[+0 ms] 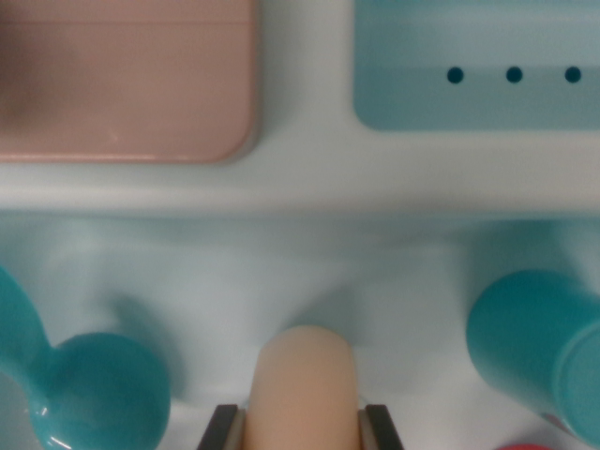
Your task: Pick detergent from the sink
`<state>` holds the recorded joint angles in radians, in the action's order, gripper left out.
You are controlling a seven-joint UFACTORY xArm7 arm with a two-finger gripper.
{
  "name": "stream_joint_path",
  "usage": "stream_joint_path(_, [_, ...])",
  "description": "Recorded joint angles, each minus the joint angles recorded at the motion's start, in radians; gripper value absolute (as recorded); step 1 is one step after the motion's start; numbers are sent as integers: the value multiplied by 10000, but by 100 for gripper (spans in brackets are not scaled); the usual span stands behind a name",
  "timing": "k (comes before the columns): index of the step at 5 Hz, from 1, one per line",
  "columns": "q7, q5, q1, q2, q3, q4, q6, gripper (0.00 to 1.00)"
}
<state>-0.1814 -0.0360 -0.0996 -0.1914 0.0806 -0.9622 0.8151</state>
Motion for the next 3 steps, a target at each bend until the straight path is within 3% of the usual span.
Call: stream_joint_path(3, [4, 4, 1, 31, 1, -82, 112, 100])
